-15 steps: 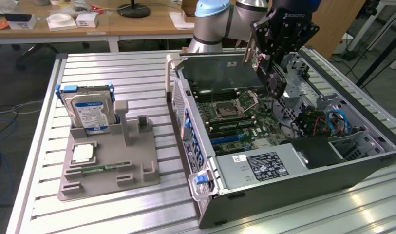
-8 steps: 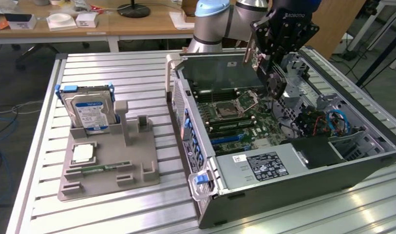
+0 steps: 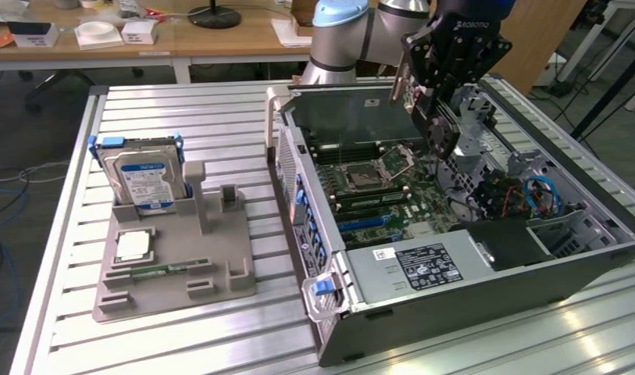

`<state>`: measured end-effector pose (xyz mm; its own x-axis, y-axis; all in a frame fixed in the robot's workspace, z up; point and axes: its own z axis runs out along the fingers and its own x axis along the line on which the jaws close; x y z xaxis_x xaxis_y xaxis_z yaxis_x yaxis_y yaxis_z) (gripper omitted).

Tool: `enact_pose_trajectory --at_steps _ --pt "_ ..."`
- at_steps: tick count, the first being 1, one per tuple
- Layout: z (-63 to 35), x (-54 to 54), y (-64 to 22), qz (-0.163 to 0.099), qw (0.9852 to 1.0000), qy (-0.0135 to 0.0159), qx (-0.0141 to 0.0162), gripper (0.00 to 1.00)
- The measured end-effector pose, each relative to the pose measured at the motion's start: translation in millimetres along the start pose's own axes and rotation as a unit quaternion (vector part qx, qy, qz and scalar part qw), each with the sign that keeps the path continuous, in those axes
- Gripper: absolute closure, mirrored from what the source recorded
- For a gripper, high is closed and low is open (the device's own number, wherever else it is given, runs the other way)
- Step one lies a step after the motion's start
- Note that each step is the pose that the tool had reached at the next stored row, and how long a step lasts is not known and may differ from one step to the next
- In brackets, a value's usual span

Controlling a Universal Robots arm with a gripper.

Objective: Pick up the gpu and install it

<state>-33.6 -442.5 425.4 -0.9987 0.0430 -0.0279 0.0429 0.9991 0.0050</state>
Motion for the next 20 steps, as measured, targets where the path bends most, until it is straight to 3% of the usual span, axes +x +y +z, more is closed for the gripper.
enact_pose_trajectory --at_steps 3,9,20 --pt "0.1 0.0 0.0 -0.003 1.0000 0.0000 -0.0001 0.74" --pt "0.3 0.0 0.0 -0.034 0.9994 0.0001 -0.0010 0.74" --pt "0.5 0.0 0.0 -0.085 0.9964 0.0004 -0.0024 0.74"
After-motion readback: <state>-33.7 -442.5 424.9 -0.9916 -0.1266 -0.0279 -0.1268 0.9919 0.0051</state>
